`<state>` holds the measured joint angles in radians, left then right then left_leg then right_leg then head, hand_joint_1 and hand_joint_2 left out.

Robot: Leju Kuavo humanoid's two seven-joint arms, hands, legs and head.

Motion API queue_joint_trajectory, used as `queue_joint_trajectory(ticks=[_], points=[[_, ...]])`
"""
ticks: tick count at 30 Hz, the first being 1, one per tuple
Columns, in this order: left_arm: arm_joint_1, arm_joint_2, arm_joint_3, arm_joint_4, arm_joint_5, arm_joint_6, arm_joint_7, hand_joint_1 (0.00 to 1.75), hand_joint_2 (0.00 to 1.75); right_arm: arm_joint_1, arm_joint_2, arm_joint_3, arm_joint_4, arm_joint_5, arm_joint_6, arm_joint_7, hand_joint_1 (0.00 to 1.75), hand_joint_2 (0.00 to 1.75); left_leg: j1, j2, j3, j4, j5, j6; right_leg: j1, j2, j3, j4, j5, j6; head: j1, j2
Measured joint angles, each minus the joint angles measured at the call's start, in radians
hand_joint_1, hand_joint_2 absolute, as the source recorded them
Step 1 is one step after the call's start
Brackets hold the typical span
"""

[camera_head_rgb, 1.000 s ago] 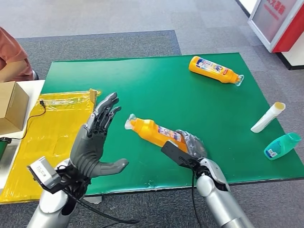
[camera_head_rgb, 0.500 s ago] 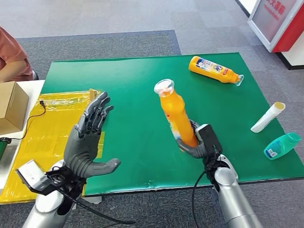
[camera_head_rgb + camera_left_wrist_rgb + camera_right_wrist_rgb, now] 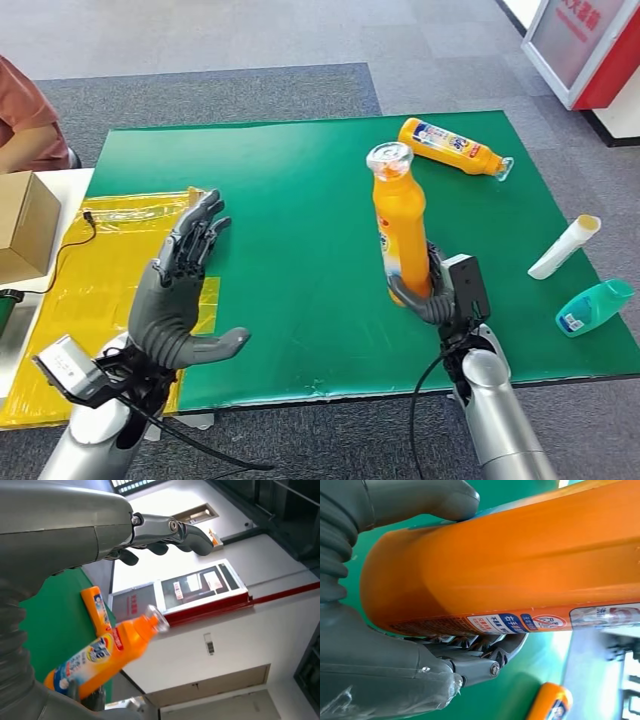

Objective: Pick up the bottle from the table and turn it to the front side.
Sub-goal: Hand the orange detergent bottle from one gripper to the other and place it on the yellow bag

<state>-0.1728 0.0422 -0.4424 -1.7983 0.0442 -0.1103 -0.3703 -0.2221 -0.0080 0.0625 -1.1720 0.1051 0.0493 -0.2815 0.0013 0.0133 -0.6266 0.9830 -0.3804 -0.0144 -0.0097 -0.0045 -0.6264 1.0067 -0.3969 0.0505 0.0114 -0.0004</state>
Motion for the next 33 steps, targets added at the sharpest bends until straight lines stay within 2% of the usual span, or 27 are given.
queue_joint_trajectory(ticks=[5,11,15,20,30,33], points=[[0.013,0.017,0.015,0.0,0.029,0.042,-0.031,0.0,1.75,0.047,0.0,-0.006,-0.093,-0.127,0.042,-0.063,1.75,1.75,0.0,0.0,0.0,0.0,0.0,0.0,0.0,0.0,0.0,0.0,0.0,0.0,0.0,0.0],[0.008,0.027,0.089,0.007,0.124,0.071,-0.016,0.0,1.75,0.093,0.0,0.013,-0.244,-0.088,0.069,-0.15,1.75,1.75,0.0,0.0,-0.001,0.0,0.0,0.0,0.0,0.0,-0.001,0.0,0.0,0.0,0.0,0.0],[-0.024,0.024,0.141,0.041,0.215,0.069,0.025,0.0,1.75,0.103,0.0,0.048,-0.334,-0.043,0.028,-0.186,1.75,1.75,0.0,0.0,-0.001,0.0,0.0,0.0,0.0,0.0,-0.001,0.0,0.0,0.0,0.0,0.0],[-0.037,0.014,0.168,0.088,0.334,0.02,0.064,0.0,1.75,0.11,0.001,0.094,-0.419,0.074,-0.078,-0.216,1.75,1.75,0.0,0.0,-0.001,0.0,0.001,0.0,0.0,0.0,-0.001,0.0,0.0,0.0,0.0,0.0],[-0.042,0.002,0.178,0.124,0.351,0.013,0.071,0.0,1.75,0.121,0.001,0.129,-0.474,0.095,-0.093,-0.218,1.75,1.75,0.0,0.0,-0.001,0.0,0.001,0.0,0.0,0.0,-0.001,0.0,0.0,0.0,0.0,0.0],[-0.045,0.0,0.178,0.131,0.361,0.005,0.086,0.0,1.75,0.121,0.001,0.138,-0.48,0.152,-0.138,-0.229,1.75,1.75,0.0,0.0,-0.001,0.0,0.001,0.0,0.0,0.0,-0.001,0.0,0.0,0.0,0.0,0.0]])
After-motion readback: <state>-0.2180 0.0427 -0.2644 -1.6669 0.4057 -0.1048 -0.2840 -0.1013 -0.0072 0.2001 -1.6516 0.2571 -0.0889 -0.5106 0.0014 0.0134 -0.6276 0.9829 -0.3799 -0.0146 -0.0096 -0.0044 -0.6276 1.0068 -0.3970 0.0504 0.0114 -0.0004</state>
